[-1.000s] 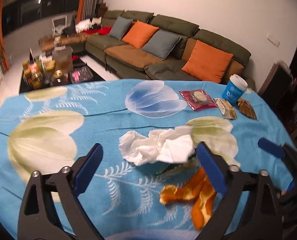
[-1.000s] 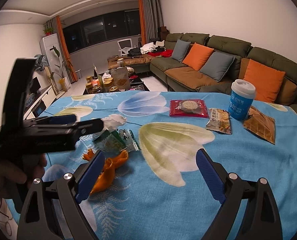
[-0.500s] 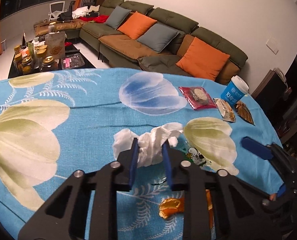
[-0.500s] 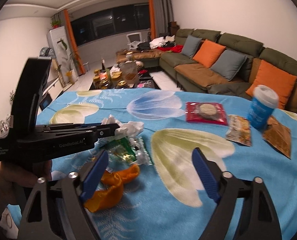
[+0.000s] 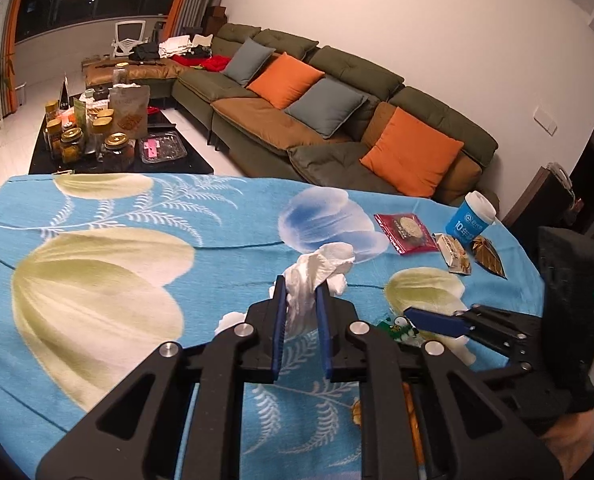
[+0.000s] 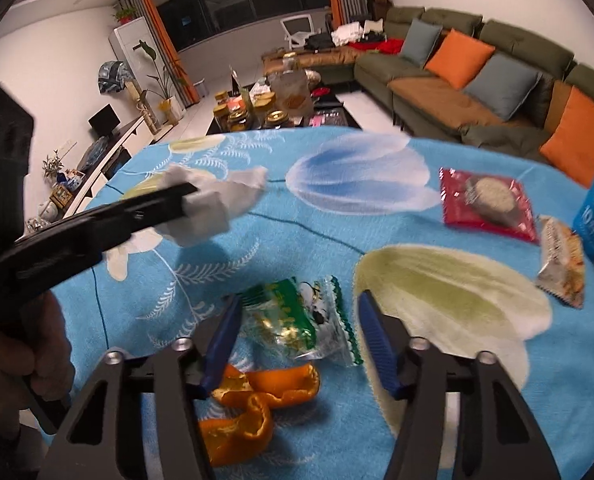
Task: Collect trash
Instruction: 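Grasp the white tissue with the left gripper while the right grasps a green wrapper, then carry the tissue and green wrapper in both grippers over the teal bin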
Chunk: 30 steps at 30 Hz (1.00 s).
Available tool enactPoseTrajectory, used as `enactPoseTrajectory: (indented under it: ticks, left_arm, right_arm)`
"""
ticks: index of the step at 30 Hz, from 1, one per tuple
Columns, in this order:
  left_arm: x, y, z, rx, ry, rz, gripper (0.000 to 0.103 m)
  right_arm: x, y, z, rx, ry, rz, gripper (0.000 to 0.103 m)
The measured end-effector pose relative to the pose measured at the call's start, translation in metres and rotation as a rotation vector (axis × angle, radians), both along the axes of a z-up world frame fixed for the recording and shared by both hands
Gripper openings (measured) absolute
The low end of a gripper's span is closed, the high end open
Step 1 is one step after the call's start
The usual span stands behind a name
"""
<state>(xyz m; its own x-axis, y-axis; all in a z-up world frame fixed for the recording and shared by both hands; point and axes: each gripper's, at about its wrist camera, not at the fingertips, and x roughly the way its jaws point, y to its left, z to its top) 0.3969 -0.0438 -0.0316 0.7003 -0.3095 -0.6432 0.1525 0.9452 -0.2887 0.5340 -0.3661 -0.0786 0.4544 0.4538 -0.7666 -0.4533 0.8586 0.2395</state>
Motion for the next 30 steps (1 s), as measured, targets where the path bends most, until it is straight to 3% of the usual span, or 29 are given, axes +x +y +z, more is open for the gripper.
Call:
enactPoseTrajectory:
  ticks: [3, 6, 7, 12, 13, 25, 30]
  left_arm:
    - [-0.006, 0.007, 0.004, -0.003, -0.008, 0.002, 0.014]
    - [-0.011, 0.007, 0.009, 0.002, -0.024, 0.009, 0.014]
    - [-0.013, 0.008, 0.010, 0.003, -0.028, 0.011, 0.014]
    - [-0.033, 0.022, 0.025, 0.017, -0.061, 0.035, 0.014]
    - [-0.036, 0.024, 0.027, 0.021, -0.065, 0.041, 0.014]
    - [-0.119, 0.080, 0.066, 0.068, -0.148, 0.152, 0.014]
    - [-0.164, 0.111, 0.082, 0.094, -0.181, 0.218, 0.014]
  right_arm:
    - [0.001, 0.002, -0.001, 0.004, 0.015, 0.006, 0.046]
    - [0.004, 0.001, 0.000, 0.002, 0.022, 0.005, 0.036]
    - [0.004, 0.001, 0.000, -0.005, 0.019, 0.006, 0.027]
    - [0.002, 0.005, 0.004, -0.020, -0.005, 0.000, 0.022]
    - [0.000, 0.006, 0.008, -0.021, -0.020, -0.007, 0.015]
    - [-0.035, 0.032, 0.071, -0.024, -0.199, 0.032, 0.015]
    - [-0.059, 0.066, 0.091, -0.011, -0.246, 0.096, 0.015]
